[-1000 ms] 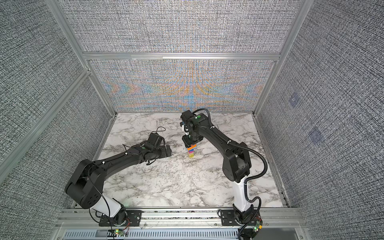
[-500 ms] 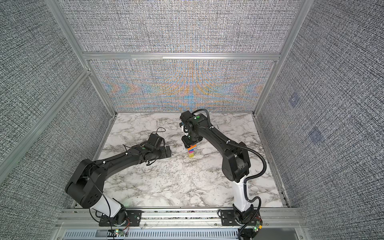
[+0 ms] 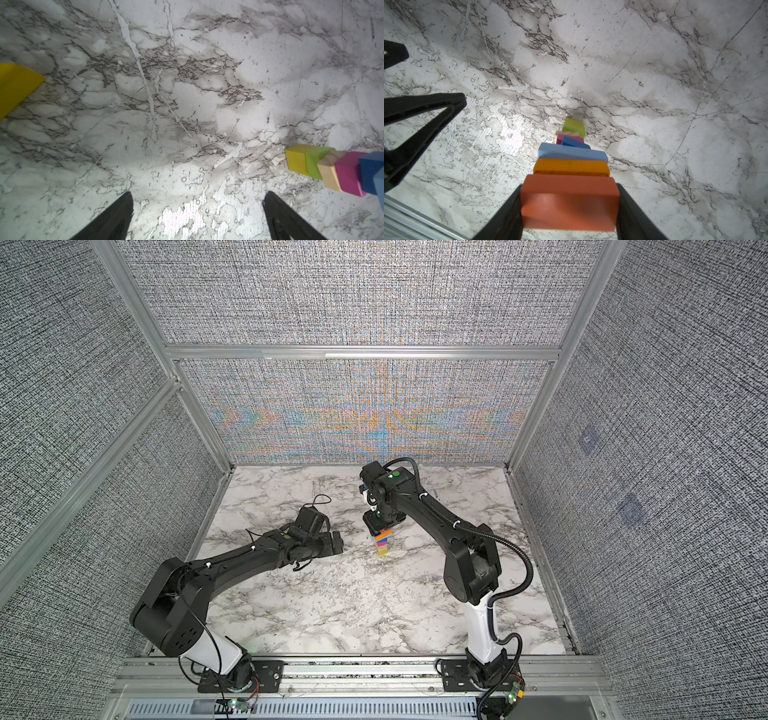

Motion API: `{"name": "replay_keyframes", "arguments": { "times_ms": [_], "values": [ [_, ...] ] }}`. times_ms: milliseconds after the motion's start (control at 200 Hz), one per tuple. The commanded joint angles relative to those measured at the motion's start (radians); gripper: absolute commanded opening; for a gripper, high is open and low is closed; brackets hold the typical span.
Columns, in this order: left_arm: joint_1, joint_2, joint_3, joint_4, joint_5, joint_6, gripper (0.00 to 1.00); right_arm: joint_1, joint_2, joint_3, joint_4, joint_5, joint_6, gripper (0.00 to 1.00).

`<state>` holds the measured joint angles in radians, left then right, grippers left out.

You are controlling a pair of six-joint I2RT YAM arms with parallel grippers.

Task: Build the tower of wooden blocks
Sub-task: 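Lower the red-orange block toward the yellow Supermarket block with the right gripper, then open the right gripper to release the red-orange block and raise it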

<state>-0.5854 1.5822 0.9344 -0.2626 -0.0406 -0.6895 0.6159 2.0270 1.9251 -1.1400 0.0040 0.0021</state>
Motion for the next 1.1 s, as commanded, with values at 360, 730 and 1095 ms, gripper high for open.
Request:
{"name": "replay_keyframes", "arguments": {
  "times_ms": [360,730,1095],
  "values": [
    [0.002,0.007,-0.002,0.013,0.014,-0.004,0.98,0.004,-0.003,-0.005,-0.001,0.009,0.001,0.67],
    [0.002,0.01,-0.002,0.013,0.016,-0.005,0.98,0.005,-0.002,-0.002,-0.001,0.013,0.0,0.69],
    [0.002,-0.012,0.004,-0.008,0.008,-0.002,0.98,0.005,-0.043,-0.018,0.022,0.01,0.015,0.73]
  ]
}}
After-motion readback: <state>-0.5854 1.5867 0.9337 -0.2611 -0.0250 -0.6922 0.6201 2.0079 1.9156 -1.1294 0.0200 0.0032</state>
